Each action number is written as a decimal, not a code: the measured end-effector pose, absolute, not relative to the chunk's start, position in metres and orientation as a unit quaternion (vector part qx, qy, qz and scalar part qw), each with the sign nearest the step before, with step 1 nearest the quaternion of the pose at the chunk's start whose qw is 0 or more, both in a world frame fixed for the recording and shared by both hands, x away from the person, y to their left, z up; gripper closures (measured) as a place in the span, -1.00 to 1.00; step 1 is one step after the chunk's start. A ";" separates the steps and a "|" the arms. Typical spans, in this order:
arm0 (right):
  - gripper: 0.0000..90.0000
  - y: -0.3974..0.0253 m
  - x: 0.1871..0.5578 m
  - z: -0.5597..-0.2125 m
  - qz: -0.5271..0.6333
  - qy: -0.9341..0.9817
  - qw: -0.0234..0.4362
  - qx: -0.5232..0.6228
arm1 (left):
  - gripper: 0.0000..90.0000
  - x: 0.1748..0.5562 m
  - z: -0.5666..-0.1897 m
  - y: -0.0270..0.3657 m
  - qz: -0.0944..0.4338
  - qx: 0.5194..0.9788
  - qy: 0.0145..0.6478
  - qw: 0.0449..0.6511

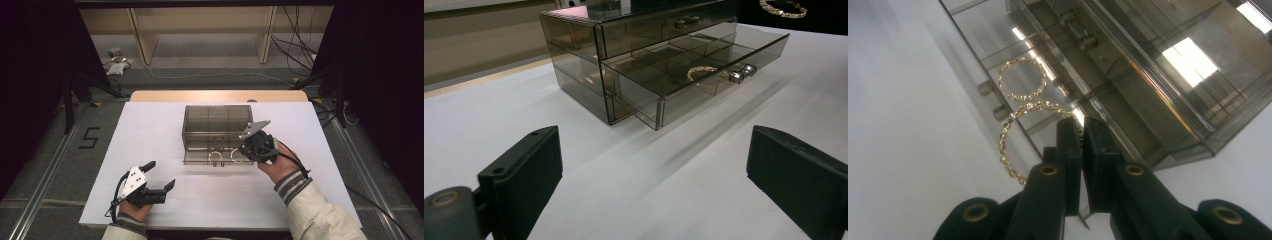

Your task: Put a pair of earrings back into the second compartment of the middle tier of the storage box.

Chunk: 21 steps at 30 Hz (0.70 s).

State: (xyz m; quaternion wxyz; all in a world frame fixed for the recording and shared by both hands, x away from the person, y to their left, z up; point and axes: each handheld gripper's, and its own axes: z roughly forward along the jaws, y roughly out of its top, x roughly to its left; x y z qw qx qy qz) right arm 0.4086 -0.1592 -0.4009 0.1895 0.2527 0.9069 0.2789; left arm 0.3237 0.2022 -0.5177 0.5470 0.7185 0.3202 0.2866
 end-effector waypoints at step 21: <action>0.93 -0.125 0.430 -0.416 0.267 0.905 0.195 0.267 | -0.83 0.324 -0.518 0.203 0.286 0.719 0.320 0.547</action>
